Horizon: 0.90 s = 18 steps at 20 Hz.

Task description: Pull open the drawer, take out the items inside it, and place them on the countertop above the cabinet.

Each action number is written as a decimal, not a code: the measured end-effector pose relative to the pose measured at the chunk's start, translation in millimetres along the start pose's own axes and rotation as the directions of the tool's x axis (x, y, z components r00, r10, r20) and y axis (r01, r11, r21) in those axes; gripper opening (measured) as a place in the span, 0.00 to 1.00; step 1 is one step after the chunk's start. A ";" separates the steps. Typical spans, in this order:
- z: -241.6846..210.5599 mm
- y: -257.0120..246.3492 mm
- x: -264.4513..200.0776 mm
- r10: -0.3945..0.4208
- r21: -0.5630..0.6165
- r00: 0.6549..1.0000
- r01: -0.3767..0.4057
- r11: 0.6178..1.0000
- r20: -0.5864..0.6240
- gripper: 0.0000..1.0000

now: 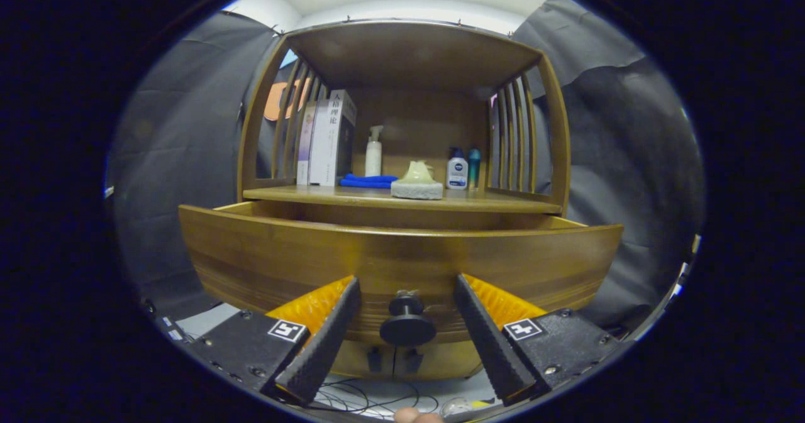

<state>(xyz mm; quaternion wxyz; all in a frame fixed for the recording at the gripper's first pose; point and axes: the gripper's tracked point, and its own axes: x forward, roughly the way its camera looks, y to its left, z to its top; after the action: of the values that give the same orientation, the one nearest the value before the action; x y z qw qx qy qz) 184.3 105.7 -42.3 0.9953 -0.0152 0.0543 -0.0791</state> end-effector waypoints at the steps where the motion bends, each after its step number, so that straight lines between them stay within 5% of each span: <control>1: 0.0 -0.3 3.1 0.001 0.001 1.000 -0.001 1.000 -0.004 0.99; 18: 5.1 -1.9 52.1 0.009 -0.006 1.000 -0.009 1.000 -0.006 1.00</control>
<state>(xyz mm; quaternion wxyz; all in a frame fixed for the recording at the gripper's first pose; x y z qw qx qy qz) 235.6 95.7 -42.7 0.9954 -0.0178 0.0574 -0.0744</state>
